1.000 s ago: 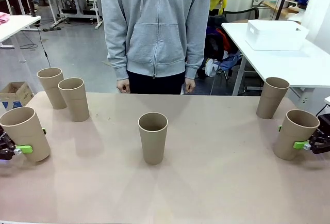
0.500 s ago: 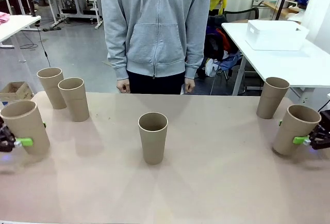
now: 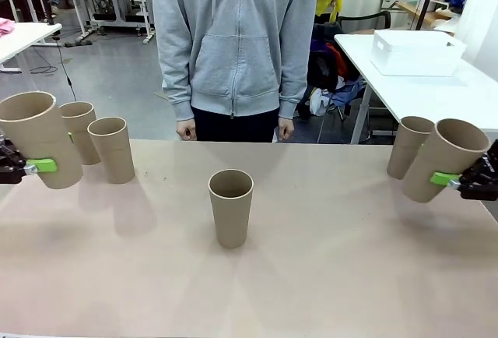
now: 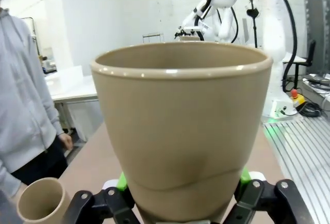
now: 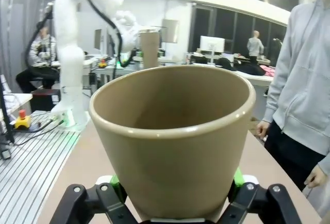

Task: Stack the cups and store them in the basket.
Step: Pick up two Reusable plastic cups , one in each hand.

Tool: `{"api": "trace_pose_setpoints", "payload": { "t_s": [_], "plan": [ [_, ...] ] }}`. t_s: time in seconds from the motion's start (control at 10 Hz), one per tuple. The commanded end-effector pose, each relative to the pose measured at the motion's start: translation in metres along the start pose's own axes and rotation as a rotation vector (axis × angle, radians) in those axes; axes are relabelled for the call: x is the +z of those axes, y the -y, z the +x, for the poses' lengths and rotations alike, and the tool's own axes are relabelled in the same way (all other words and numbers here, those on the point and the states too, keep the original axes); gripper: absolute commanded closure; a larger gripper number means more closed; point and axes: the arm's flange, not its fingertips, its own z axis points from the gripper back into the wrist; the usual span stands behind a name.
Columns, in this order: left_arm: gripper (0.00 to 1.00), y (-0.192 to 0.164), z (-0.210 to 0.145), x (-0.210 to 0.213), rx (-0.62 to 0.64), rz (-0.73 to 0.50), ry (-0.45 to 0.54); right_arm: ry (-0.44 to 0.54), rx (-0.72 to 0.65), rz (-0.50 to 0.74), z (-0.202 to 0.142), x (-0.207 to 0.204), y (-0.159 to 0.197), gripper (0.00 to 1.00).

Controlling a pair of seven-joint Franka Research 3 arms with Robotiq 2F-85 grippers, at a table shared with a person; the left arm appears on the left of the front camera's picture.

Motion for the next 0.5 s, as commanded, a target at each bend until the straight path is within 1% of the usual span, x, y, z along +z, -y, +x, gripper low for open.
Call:
{"api": "trace_pose_setpoints", "payload": {
  "t_s": [0.0,0.2,0.4],
  "plan": [
    [0.17,0.023,0.009,-0.033,0.036,0.027,-0.031,-0.030,-0.038,-0.072,0.021,-0.033,-0.008,0.15],
    [0.17,0.041,0.009,-0.065,0.041,0.024,-0.052,-0.022,-0.060,-0.110,0.036,-0.057,-0.019,0.15],
    [0.17,0.059,0.016,-0.086,0.053,0.009,-0.055,-0.033,-0.090,-0.153,0.041,-0.072,-0.035,0.15]
  ]
}}
